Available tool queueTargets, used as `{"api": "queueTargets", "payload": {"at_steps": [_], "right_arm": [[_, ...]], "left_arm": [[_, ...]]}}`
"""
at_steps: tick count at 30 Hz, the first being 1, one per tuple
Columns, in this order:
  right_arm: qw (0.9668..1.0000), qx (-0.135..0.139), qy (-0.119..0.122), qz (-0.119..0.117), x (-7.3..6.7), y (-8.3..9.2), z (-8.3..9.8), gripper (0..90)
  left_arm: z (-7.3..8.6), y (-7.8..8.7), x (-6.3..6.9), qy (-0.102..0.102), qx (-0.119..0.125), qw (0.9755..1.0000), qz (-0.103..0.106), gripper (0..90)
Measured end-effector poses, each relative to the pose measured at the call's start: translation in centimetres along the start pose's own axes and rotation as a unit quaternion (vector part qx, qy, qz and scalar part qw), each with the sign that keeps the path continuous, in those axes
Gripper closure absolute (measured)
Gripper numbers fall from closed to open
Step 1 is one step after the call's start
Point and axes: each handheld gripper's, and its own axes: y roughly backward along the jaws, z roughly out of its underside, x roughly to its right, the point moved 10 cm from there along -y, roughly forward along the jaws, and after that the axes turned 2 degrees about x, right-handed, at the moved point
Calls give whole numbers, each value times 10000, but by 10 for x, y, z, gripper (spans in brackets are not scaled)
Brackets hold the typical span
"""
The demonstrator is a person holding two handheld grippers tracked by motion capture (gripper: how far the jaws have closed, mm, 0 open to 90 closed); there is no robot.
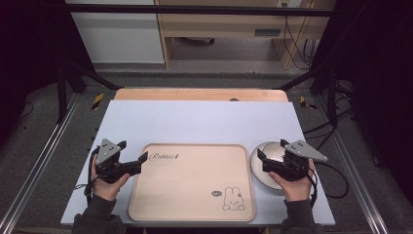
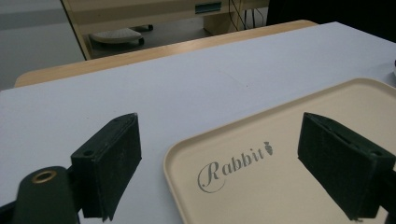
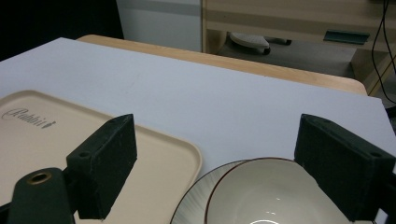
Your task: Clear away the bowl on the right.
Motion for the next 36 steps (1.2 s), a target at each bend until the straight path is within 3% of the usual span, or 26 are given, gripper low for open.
{"api": "queueTargets", "payload": {"at_steps": [21, 36], "right_arm": [[9991, -243, -26, 349, 22, 2, 9, 139], [9978, -416, -170, 489, 38, 4, 18, 160]], "left_arm": [[1, -1, 0, -12, -22, 10000, 5, 130], [2, -1, 1, -14, -28, 10000, 7, 130]]}}
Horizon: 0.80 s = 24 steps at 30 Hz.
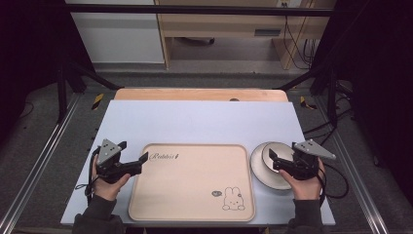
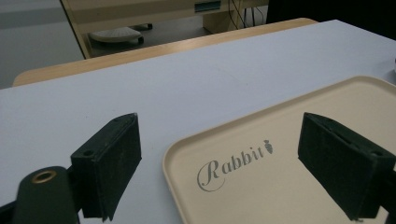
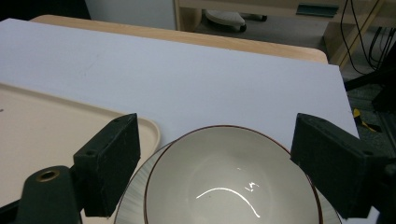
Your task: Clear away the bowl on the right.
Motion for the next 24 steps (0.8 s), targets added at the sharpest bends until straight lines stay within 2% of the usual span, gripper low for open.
{"api": "queueTargets", "payload": {"at_steps": [24], "right_arm": [[9986, -312, -254, 340, 27, -4, 18, 175]], "left_arm": [[1, 0, 0, -5, -7, 10000, 9, 130]]}}
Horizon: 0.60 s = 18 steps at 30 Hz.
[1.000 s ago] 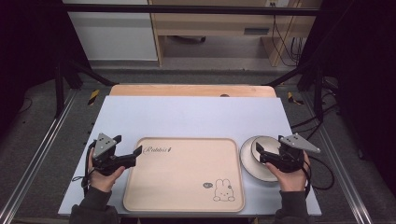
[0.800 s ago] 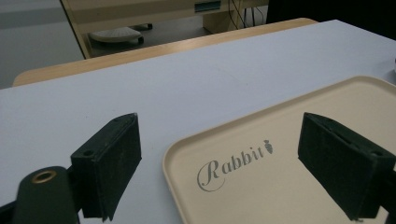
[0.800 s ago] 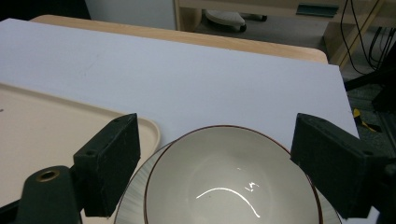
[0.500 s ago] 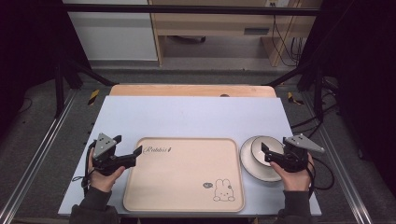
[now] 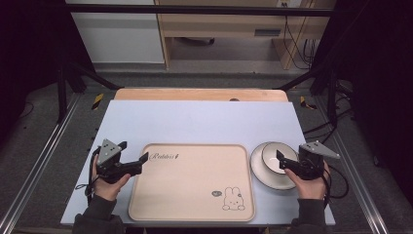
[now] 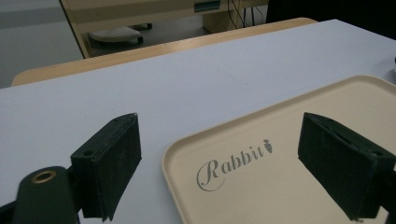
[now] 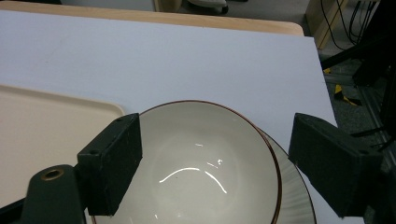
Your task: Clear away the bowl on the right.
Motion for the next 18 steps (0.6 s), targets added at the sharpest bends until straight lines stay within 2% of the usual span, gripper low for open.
{"api": "queueTargets", "payload": {"at_steps": [9, 18], "right_arm": [[9996, -207, -125, 155, 12, -4, 10, 191], [9988, -376, -215, 209, 18, -8, 19, 233]], "left_arm": [[0, 0, 0, 0, -3, 10000, 4, 130], [0, 0, 0, -1, -5, 10000, 6, 129]]}}
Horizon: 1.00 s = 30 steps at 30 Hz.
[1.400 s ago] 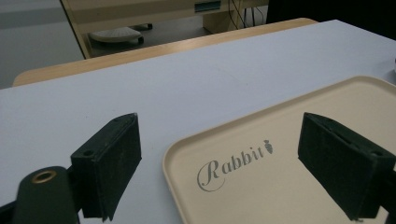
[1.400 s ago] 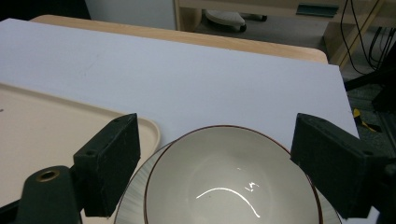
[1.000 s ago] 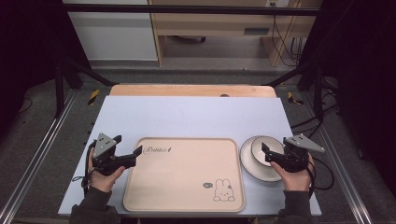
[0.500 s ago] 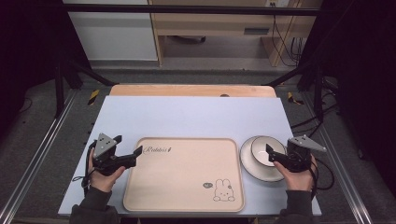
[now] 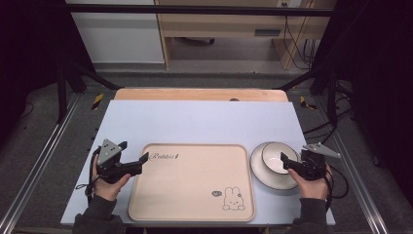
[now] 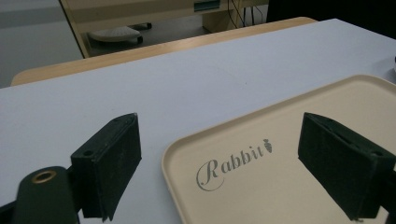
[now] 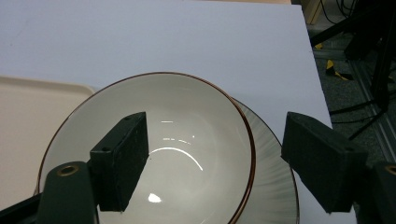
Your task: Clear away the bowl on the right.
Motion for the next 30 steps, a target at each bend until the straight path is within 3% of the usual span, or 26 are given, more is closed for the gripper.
{"api": "queueTargets", "payload": {"at_steps": [23, 30], "right_arm": [[9982, -559, -144, -155, 2, -11, 18, 484], [9973, -682, -267, -98, 4, -13, 21, 541]], "left_arm": [[0, -1, 1, -6, -3, 10000, 15, 129], [1, -1, 1, -11, -13, 10000, 19, 129]]}}
